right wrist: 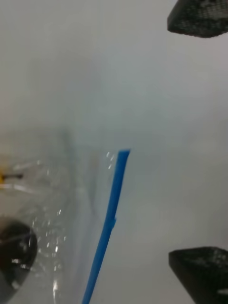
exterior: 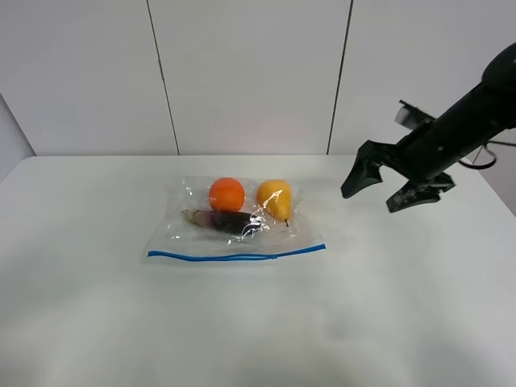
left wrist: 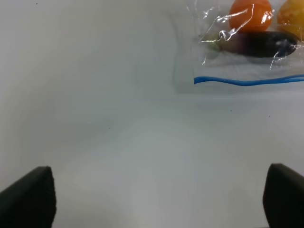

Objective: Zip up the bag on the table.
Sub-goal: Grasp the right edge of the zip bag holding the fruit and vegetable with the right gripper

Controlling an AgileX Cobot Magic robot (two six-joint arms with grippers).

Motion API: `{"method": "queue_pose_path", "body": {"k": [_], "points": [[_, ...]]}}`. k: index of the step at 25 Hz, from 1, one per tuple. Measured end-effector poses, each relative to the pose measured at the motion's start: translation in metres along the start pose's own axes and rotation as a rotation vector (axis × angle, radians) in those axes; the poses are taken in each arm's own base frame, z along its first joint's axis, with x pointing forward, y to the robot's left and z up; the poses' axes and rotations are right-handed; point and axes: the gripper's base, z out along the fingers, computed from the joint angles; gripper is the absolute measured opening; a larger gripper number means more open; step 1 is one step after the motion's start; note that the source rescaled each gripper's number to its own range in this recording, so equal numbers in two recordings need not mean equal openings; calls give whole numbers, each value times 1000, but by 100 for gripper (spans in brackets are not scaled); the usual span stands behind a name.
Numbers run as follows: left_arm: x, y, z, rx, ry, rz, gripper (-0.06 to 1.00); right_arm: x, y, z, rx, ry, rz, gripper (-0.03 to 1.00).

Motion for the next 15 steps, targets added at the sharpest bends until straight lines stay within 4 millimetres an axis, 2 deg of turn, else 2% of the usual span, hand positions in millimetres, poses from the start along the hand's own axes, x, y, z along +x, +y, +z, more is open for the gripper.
{"method": "queue_pose_path", "body": {"k": [3, 8, 12, 15], "points": [[0, 0, 0, 0, 0, 0, 100, -7, -8, 42, -122, 61, 42, 94], [0, 0, 0, 0, 0, 0, 100, -3, -22, 93, -253, 152, 71, 93], [0, 0, 0, 0, 0, 0, 100, 0, -29, 118, -314, 172, 88, 92], [0, 0, 0, 0, 0, 0, 100, 2, -31, 131, -353, 176, 102, 88]]}}
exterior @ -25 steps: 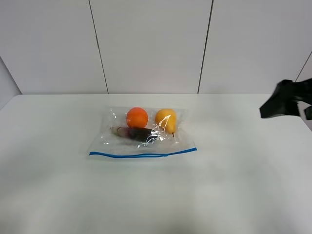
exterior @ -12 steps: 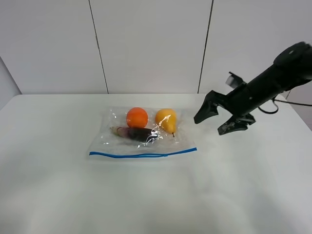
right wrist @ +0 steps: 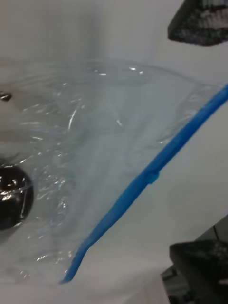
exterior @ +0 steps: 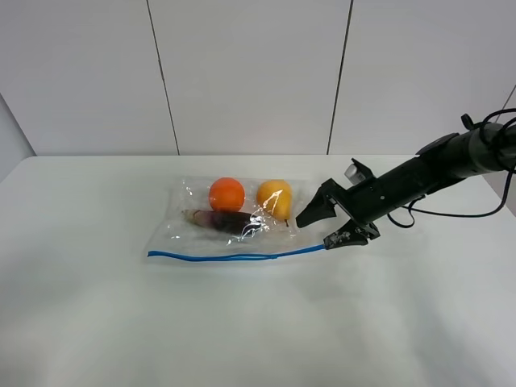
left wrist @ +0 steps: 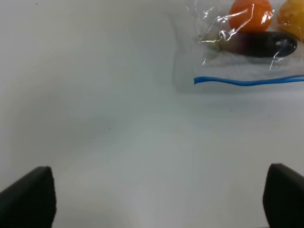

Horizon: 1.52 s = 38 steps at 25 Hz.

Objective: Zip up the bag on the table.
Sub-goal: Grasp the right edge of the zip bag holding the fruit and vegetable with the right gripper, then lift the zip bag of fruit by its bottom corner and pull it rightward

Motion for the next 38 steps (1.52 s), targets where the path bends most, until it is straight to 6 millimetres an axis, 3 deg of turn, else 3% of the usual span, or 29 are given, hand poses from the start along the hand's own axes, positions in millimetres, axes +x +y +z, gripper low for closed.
{"method": "queue_pose_path", "body": {"k": [6, 11, 15, 20, 23, 30, 38], "points": [[0, 0, 0, 0, 1, 0, 100, 6, 1, 30, -23, 62, -19, 83], [0, 0, 0, 0, 1, 0, 100, 8, 0, 41, -1, 65, -32, 80], [0, 0, 0, 0, 1, 0, 100, 7, -1, 40, 4, 57, -32, 66], [0, 0, 0, 0, 1, 0, 100, 7, -1, 40, 4, 57, -34, 38], [0, 0, 0, 0, 1, 0, 100, 7, -1, 40, 4, 57, -35, 28], [0, 0, 0, 0, 1, 0, 100, 7, -1, 40, 3, 57, -34, 21], [0, 0, 0, 0, 1, 0, 100, 8, 0, 40, -13, 73, -34, 1]]}}
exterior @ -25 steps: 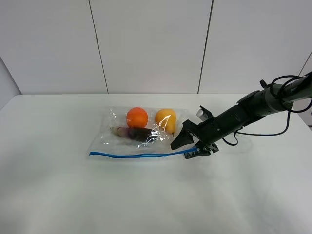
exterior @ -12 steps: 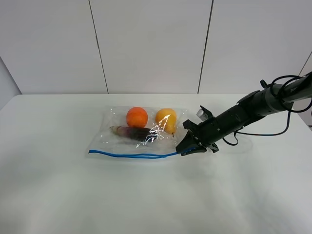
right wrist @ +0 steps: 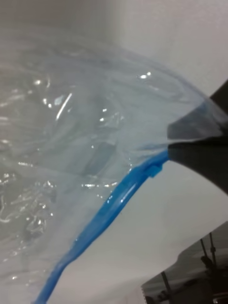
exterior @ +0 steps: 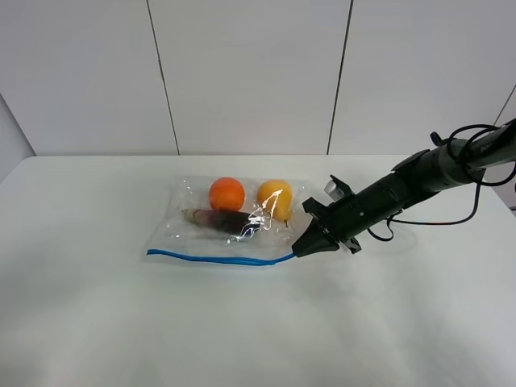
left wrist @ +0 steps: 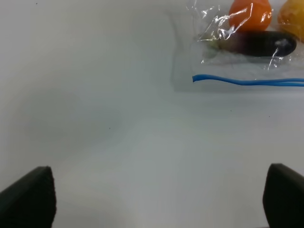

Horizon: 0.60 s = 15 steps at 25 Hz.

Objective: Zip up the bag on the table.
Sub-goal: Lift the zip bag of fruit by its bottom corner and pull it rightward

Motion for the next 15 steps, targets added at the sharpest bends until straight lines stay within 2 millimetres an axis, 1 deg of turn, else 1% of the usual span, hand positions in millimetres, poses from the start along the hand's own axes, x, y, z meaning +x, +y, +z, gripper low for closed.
{"method": "queue_pose_path", "body": {"k": [4, 7, 15], "points": [[0, 0, 0, 0, 0, 0, 100, -2, 2, -1, -14, 7, -8, 0], [0, 0, 0, 0, 0, 0, 100, -6, 9, -4, -52, 14, -23, 0], [0, 0, 0, 0, 0, 0, 100, -35, 46, -24, -246, -47, -37, 0]]}}
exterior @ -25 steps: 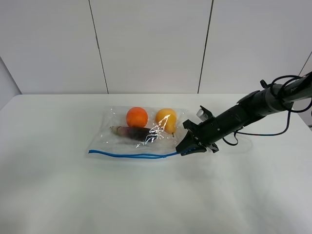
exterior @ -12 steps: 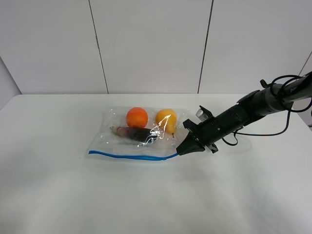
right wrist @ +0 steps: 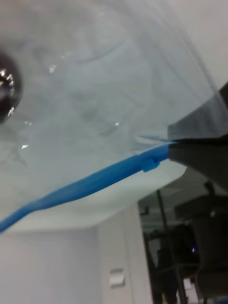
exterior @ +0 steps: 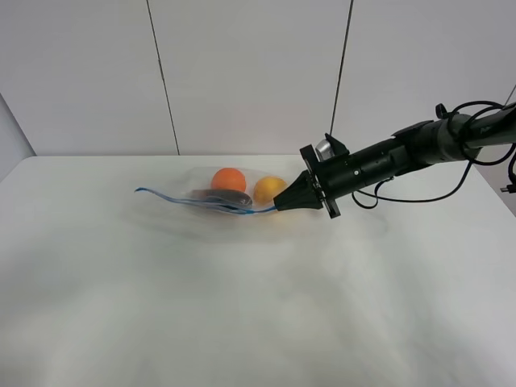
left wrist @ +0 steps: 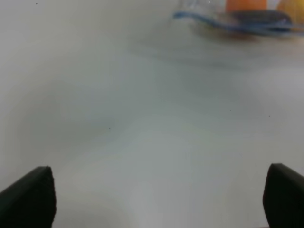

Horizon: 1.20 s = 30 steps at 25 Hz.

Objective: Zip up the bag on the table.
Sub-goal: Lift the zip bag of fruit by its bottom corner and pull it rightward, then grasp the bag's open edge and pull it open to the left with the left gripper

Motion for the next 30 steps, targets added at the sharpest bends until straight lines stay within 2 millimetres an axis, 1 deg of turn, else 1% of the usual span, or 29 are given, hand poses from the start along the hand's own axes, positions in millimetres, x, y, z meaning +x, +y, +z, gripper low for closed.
{"method": "queue_pose_path", "body": {"k": [3, 6, 22, 23, 25, 28, 30], "points": [[0, 0, 0, 0, 0, 0, 100, -9, 10, -3, -28, -21, -4, 0], [0, 0, 0, 0, 0, 0, 100, -12, 14, -4, -32, -27, -1, 0], [-2, 0, -1, 0, -13, 0, 100, -11, 13, -5, -11, -6, 13, 0], [-5, 0, -2, -1, -15, -1, 100, -11, 12, -5, -9, -9, 13, 0], [-19, 0, -3, -2, -30, -5, 100, -12, 12, -5, -4, -15, 13, 0], [-51, 1, 1, -5, -38, -11, 100, -12, 12, -5, -1, -19, 18, 0], [-77, 3, 10, -7, -37, -13, 100, -12, 12, -5, -1, -19, 20, 0]]}}
